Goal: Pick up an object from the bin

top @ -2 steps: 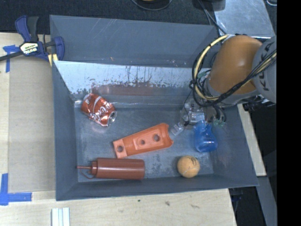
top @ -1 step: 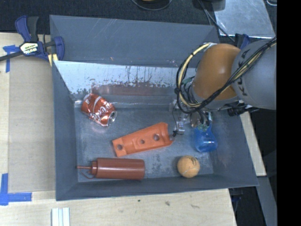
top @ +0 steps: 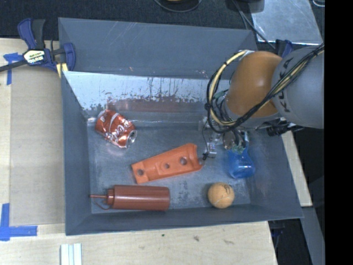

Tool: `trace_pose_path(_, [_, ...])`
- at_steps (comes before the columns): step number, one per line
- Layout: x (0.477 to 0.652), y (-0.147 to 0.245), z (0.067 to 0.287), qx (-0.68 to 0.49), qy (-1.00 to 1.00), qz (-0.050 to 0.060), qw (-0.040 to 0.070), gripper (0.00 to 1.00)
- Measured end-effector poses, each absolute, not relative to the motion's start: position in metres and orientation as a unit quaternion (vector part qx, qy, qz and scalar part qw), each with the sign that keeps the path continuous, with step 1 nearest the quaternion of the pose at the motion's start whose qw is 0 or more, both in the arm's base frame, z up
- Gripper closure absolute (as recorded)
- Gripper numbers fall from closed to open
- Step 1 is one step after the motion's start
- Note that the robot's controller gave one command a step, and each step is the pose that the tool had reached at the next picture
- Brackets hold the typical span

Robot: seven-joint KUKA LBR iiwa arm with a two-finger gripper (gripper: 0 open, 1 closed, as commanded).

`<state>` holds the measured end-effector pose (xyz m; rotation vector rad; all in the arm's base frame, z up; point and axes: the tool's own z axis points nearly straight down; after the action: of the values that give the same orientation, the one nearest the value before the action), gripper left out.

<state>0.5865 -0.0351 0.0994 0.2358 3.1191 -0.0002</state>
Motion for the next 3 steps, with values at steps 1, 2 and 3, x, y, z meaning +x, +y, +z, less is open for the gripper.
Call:
trace_pose_path(1, [0.522, 0.032, 0.068, 0.053, 0.999, 0.001, 0.004, 0.0])
trace_pose_path(2, [0.548, 0.046, 0.078, 0.083, 0.996, 0.0, 0.008, 1.0])
trace_pose_path(3, [0.548, 0.046, 0.078, 0.083, 0.997, 0.0, 0.008, 1.0])
